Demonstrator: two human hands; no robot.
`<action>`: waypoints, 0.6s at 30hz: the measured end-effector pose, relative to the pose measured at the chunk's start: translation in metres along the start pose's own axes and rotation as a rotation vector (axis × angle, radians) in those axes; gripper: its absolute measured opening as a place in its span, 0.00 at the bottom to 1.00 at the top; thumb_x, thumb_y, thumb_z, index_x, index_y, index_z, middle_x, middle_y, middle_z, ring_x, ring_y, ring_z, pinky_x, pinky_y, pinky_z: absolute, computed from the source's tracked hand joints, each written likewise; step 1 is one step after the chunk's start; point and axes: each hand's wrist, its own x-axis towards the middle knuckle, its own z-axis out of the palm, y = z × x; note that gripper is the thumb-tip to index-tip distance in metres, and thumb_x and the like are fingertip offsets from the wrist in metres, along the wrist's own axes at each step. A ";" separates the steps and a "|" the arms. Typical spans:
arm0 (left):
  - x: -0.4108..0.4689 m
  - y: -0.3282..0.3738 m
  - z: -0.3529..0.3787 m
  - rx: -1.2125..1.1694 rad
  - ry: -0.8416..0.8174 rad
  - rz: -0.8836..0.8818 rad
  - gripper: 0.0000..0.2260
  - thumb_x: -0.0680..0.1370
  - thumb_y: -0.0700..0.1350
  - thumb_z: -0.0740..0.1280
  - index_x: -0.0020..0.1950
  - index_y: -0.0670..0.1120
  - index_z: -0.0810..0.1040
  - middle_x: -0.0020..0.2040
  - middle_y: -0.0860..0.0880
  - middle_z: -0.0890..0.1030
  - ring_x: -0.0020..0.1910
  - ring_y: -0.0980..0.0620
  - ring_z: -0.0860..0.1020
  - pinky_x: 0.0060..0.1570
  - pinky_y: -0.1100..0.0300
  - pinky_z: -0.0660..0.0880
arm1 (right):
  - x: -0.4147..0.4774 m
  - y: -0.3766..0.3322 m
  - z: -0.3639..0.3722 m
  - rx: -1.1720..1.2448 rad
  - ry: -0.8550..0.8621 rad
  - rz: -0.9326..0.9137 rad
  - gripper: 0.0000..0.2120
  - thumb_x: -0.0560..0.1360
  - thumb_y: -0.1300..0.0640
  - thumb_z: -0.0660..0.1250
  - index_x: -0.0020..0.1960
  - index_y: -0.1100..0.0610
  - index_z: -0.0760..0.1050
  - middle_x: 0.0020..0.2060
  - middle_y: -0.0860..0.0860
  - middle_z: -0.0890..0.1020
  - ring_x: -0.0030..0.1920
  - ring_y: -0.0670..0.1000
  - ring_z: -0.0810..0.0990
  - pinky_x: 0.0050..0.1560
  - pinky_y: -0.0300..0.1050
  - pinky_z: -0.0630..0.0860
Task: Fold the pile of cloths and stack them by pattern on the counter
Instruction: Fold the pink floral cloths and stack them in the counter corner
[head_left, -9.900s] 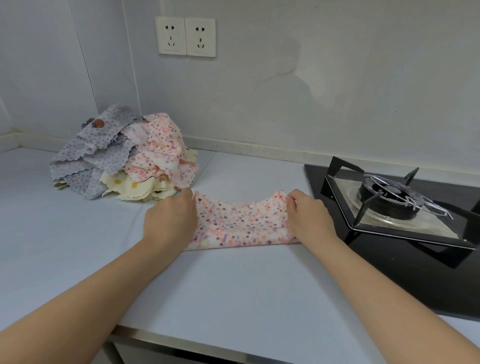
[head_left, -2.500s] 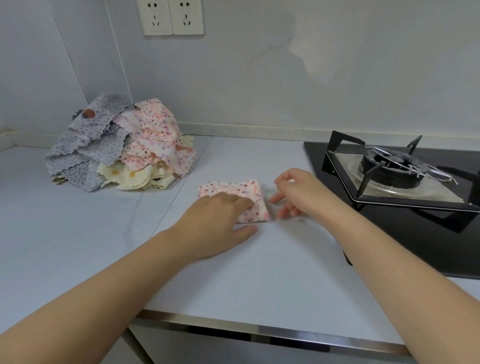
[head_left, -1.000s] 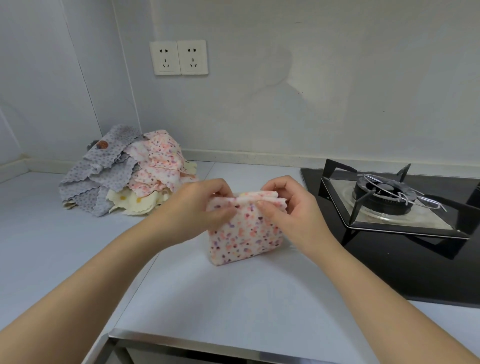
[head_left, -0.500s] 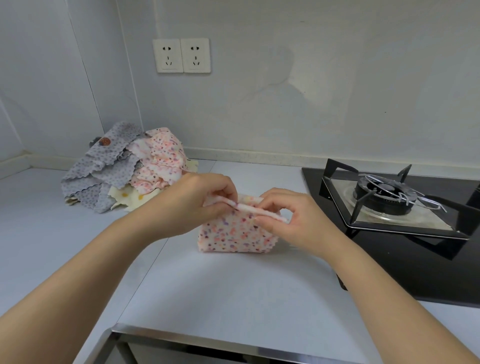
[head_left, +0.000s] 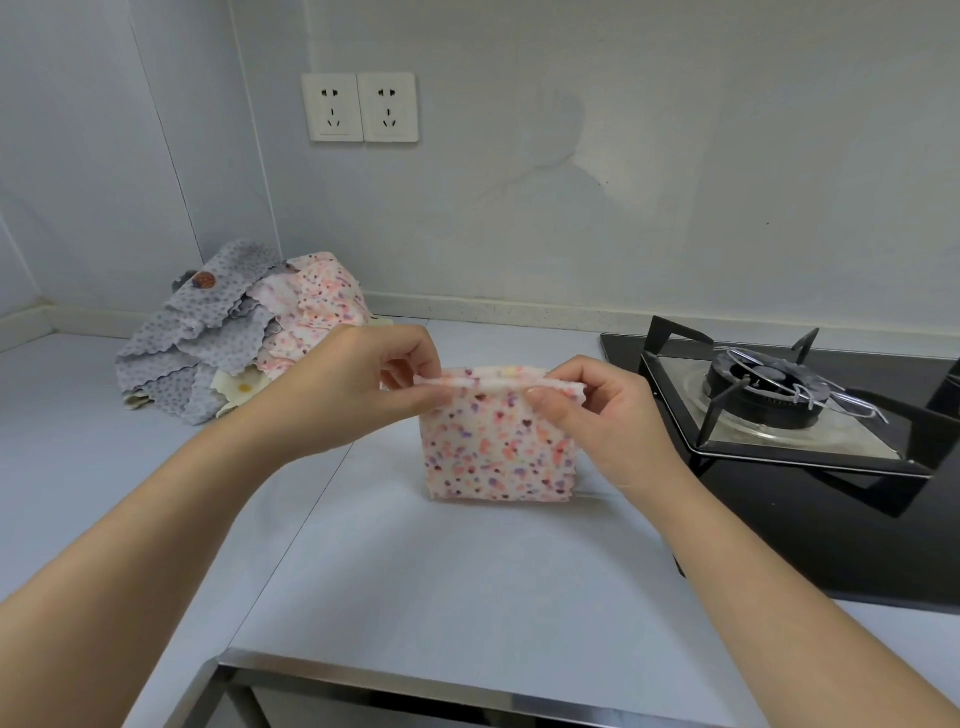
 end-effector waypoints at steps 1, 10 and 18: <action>0.000 0.001 0.000 -0.001 -0.002 0.003 0.05 0.72 0.45 0.74 0.39 0.51 0.78 0.37 0.54 0.81 0.39 0.55 0.79 0.43 0.63 0.76 | -0.001 -0.001 0.000 0.015 0.009 -0.006 0.06 0.67 0.53 0.75 0.36 0.51 0.78 0.31 0.45 0.79 0.34 0.47 0.76 0.37 0.39 0.73; 0.001 0.002 -0.003 -0.034 -0.167 -0.062 0.04 0.77 0.45 0.69 0.45 0.54 0.81 0.39 0.56 0.81 0.36 0.57 0.78 0.41 0.64 0.75 | 0.002 0.004 0.000 0.185 0.085 0.113 0.17 0.67 0.55 0.76 0.54 0.48 0.77 0.37 0.61 0.76 0.40 0.54 0.75 0.46 0.48 0.73; 0.006 0.002 0.021 -0.625 0.043 -0.278 0.06 0.79 0.34 0.63 0.46 0.44 0.72 0.36 0.45 0.77 0.36 0.53 0.77 0.40 0.62 0.77 | 0.005 0.008 0.000 0.505 0.082 0.494 0.08 0.66 0.56 0.73 0.44 0.56 0.78 0.40 0.51 0.83 0.42 0.50 0.80 0.46 0.45 0.76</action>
